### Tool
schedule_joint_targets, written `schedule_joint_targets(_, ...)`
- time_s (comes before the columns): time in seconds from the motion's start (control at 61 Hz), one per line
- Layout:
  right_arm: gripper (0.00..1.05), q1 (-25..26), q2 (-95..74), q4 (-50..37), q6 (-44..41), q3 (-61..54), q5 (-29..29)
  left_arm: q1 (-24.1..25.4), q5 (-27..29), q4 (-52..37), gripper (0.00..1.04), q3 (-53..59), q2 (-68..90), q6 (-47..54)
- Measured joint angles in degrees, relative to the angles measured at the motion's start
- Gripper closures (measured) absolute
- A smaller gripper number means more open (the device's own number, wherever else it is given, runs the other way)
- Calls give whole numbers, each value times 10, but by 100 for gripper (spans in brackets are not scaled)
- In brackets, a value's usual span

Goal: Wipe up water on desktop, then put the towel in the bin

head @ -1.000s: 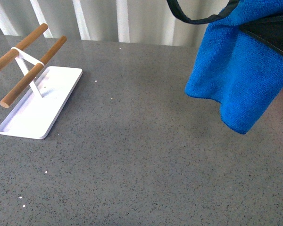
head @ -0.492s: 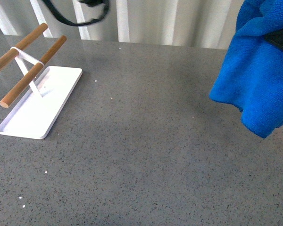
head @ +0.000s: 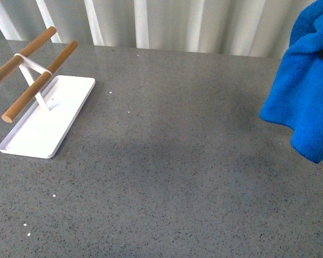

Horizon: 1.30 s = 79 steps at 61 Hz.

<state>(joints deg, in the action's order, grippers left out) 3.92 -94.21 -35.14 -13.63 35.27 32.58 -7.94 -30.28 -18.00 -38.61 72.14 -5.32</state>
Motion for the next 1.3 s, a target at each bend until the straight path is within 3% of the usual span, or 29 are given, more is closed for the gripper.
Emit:
schedule_joint_targets(0.098,100,1,-2,-2,0,-4,-3,38,-32,12,7,21,-45,-11)
schedule_joint_targets(0.18,100,3,-6,-2,-1,-5,-8,45,227,-170,27,115,-73,26)
schedule_joint_targets(0.262,100,5,-10,-2,-1,-5,-10,69,293,-220,40,162,-93,36)
schedule_joint_targets(0.623,100,8,-10,2,-4,-5,-13,79,303,-231,101,277,-198,47)
schedule_joint_targets(1.295,100,1,-16,3,-23,-5,-17,79,303,-129,101,364,-386,49)
